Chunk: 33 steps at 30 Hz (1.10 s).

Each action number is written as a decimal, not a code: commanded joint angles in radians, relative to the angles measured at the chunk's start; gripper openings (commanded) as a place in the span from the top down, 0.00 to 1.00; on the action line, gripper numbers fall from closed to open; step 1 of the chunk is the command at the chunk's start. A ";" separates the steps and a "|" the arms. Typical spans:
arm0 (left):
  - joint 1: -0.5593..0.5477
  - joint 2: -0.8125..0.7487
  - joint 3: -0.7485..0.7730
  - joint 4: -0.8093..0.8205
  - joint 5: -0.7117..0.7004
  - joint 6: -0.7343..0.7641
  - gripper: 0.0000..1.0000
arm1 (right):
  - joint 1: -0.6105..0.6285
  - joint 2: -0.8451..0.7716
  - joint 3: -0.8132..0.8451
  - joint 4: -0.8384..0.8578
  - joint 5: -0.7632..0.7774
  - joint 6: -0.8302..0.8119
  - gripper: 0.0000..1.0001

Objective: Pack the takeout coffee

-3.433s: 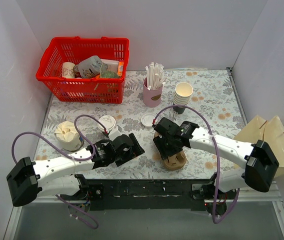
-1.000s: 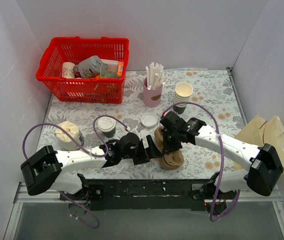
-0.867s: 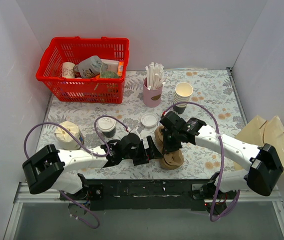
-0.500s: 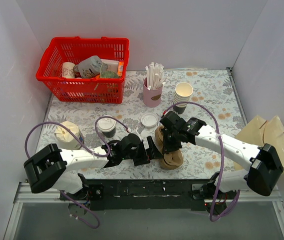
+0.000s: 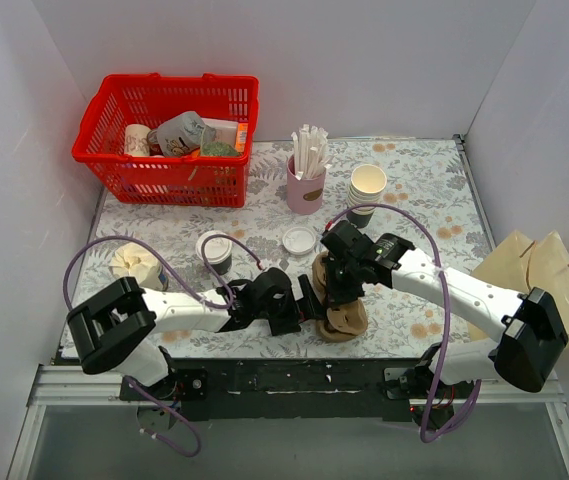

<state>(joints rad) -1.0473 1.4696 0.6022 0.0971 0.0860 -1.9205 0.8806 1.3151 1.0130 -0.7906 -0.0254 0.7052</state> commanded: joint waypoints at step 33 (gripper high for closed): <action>0.000 0.173 0.225 -0.424 -0.091 -0.037 0.07 | -0.109 -0.129 0.262 -0.209 -0.154 -0.167 0.99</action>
<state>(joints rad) -1.0569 1.6062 0.8314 -0.2005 0.0509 -1.9923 0.7864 1.2186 1.1919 -0.9974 -0.1150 0.5858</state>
